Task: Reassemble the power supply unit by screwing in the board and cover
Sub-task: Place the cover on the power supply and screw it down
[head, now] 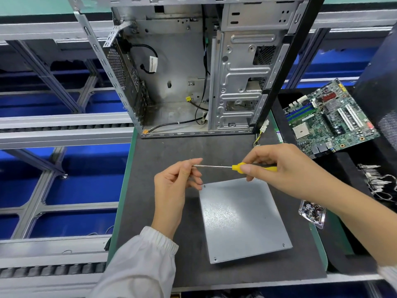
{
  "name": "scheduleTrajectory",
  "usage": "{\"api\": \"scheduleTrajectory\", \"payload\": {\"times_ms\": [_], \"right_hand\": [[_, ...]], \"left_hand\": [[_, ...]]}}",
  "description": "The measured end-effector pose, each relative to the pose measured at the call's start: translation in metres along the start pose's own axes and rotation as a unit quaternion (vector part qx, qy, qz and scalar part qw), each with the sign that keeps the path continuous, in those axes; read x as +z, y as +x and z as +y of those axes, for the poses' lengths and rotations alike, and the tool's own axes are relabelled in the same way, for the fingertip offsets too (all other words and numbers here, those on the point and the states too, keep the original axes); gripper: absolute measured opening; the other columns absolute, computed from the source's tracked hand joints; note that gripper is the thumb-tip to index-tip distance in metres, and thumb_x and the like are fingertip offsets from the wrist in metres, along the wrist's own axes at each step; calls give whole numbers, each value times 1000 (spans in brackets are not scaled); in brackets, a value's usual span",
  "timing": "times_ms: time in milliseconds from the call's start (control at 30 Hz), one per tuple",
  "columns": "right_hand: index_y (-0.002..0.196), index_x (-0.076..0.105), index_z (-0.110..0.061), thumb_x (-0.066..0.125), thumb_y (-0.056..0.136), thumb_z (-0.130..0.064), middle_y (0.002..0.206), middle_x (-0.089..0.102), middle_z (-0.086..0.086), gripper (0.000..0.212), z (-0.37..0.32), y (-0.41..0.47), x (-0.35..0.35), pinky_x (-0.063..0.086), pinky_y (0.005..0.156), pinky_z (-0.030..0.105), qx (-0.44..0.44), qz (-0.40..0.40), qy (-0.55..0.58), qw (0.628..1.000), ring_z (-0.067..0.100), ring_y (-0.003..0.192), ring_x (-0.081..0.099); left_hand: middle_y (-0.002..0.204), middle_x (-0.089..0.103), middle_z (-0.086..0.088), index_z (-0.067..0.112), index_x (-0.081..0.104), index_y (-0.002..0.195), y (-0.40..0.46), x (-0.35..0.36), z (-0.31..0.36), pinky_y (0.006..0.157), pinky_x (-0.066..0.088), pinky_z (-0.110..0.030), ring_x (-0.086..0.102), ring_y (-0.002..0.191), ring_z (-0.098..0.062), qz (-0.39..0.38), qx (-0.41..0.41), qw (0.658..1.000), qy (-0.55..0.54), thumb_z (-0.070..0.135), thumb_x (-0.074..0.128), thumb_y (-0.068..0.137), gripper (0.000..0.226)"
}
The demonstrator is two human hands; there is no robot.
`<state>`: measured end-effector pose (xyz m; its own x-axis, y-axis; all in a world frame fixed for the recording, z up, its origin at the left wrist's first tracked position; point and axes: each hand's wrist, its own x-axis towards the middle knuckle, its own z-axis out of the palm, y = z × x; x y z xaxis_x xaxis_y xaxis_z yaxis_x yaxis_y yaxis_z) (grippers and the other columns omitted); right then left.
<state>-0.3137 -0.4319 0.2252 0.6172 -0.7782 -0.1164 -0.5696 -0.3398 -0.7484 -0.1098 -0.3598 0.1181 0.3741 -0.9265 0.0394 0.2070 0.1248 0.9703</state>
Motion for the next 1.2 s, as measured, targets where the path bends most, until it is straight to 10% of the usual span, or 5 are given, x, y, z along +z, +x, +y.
{"api": "scheduleTrajectory", "payload": {"times_ms": [200, 367, 1200], "right_hand": [[77, 68, -26, 63, 83, -41, 74, 71, -10, 18, 3, 3, -12, 52, 81, 32, 23, -30, -31, 999, 4, 79, 66], [76, 68, -29, 61, 78, -50, 70, 70, -15, 22, 1, 9, -22, 49, 74, 29, 35, -74, -151, 985, 0, 72, 64], [84, 64, -37, 55, 81, -59, 66, 57, -18, 23, -47, 55, -15, 24, 45, 19, -180, -101, -495, 844, 7, 61, 45]], "left_hand": [[94, 63, -1, 26, 72, 111, -7, -15, -17, 76, 49, -18, 59, 83, -8, 12, -19, 995, 94, 37, 43, 101, 33], [126, 65, 7, 20, 61, 127, -25, -18, -29, 105, 41, -20, 56, 123, -7, -146, -109, 980, 83, 10, 63, 92, 36], [118, 70, 1, 18, 66, 120, -27, -17, -38, 101, 49, -33, 63, 115, -17, -127, -99, 986, 35, 13, 67, 93, 28]]}}
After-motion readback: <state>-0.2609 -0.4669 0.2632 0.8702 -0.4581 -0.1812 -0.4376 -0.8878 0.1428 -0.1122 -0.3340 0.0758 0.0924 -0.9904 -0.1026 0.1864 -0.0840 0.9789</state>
